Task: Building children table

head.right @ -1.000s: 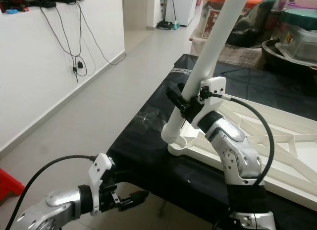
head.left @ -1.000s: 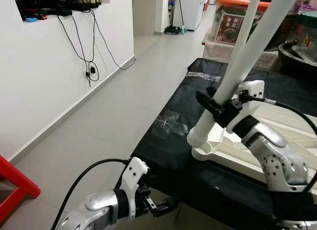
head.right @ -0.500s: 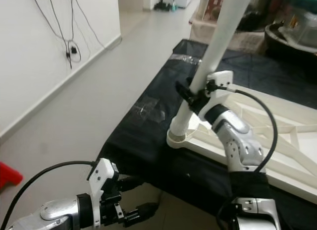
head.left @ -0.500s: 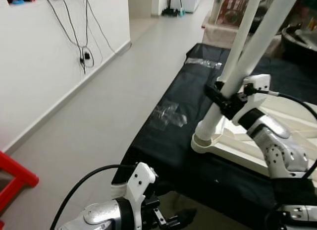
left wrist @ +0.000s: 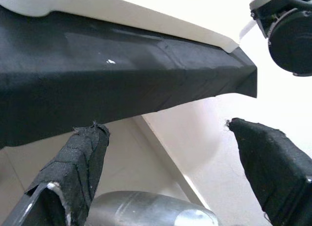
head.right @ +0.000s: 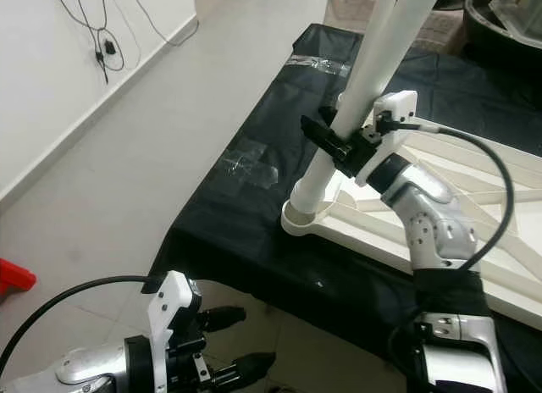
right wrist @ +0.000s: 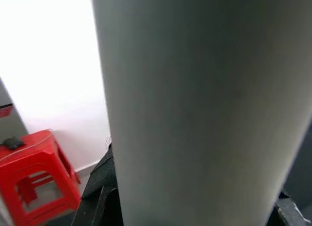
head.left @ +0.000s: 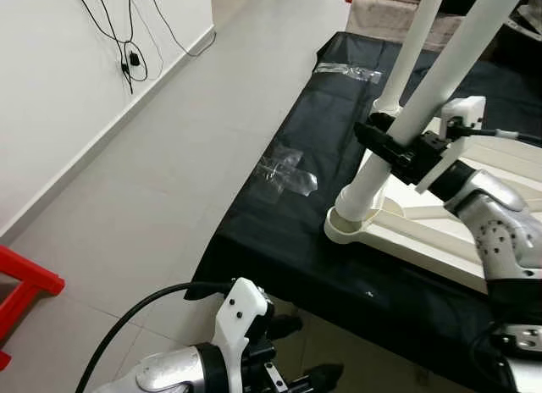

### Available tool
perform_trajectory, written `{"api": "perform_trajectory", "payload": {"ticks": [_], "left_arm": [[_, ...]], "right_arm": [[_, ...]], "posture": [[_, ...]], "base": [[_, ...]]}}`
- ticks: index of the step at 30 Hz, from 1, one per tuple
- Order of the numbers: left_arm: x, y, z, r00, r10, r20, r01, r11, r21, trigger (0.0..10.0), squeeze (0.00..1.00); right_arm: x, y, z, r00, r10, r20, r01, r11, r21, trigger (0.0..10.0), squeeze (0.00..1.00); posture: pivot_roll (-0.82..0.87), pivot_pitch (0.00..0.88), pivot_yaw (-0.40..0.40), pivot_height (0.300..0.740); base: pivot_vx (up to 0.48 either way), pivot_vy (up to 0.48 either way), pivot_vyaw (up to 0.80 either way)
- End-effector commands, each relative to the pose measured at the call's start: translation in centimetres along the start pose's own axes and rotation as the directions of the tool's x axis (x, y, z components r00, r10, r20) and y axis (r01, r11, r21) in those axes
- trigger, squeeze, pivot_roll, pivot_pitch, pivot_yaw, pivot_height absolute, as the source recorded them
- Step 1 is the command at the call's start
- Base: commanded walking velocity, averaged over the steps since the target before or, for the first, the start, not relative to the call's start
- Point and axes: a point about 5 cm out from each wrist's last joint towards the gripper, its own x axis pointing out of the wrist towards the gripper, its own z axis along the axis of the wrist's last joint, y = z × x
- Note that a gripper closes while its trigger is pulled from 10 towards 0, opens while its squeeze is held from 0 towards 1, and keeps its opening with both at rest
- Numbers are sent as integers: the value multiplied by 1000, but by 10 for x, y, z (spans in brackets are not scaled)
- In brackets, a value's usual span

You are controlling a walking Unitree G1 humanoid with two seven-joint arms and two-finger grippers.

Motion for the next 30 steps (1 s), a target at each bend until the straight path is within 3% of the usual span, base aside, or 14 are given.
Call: {"api": "perform_trajectory", "payload": {"ticks": [1, 18, 22, 24, 30], "left_arm": [[-2, -3, -1, 1000, -6, -13, 6, 1000, -3, 10000, 0], [-4, -8, 0, 999, -4, -38, 4, 1000, -9, 10000, 0], [-5, -8, -1, 999, -6, -39, 5, 1000, -12, 10000, 0], [-5, -8, -1, 999, -6, -41, 5, 1000, -12, 10000, 0], [-4, -9, -1, 999, -5, -43, 5, 1000, -14, 10000, 0]], "right_arm": [[-5, -1, -24, 996, 2, -93, 6, 997, 82, 0, 0], [-7, 17, -32, 958, 248, -144, -224, 961, 163, 0, 0], [-6, 17, -35, 960, 230, -159, -210, 969, 131, 0, 0], [-3, 10, -37, 971, 164, -173, -153, 985, 74, 0, 0], [1, -3, -34, 984, 59, -167, -58, 998, 13, 0, 0]], "posture": [[175, 260, -69, 740], [179, 259, -71, 740], [178, 258, -71, 740], [181, 254, -70, 740], [181, 243, -72, 740]], "base": [[0, 0, 0], [0, 0, 0], [0, 0, 0], [0, 0, 0], [0, 0, 0]]}}
